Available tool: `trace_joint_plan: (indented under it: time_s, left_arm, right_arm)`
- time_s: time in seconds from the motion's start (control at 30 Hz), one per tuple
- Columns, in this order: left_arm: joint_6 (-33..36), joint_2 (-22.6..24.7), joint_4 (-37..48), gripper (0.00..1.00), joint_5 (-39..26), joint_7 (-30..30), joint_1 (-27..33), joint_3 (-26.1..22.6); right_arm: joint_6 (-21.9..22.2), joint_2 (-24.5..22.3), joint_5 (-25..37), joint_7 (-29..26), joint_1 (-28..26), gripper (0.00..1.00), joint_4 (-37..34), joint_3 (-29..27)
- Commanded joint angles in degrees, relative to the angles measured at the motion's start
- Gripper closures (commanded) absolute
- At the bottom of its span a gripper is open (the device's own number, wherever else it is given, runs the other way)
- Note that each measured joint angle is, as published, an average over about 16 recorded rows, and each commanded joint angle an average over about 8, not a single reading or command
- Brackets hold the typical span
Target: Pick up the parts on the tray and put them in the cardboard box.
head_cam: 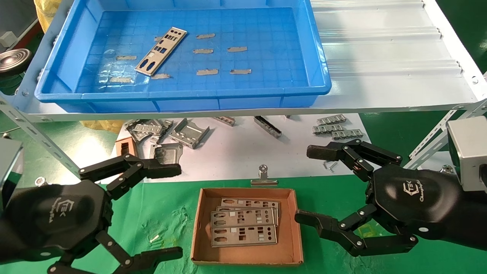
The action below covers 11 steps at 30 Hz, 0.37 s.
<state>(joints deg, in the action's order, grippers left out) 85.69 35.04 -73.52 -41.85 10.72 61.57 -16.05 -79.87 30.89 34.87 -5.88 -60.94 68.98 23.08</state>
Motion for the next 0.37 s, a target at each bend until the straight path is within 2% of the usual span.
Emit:
trace_joint_plan:
  time_s: [0.03, 0.37]
  left_arm:
    - [0.00, 0.00, 0.00, 0.00, 0.00, 0.00, 0.00, 0.00]
    - [0.00, 0.00, 0.00, 0.00, 0.00, 0.00, 0.00, 0.00]
  right_arm:
    - [0.00, 0.00, 0.00, 0.00, 0.00, 0.00, 0.00, 0.00]
    - [0.00, 0.00, 0.00, 0.00, 0.00, 0.00, 0.00, 0.00]
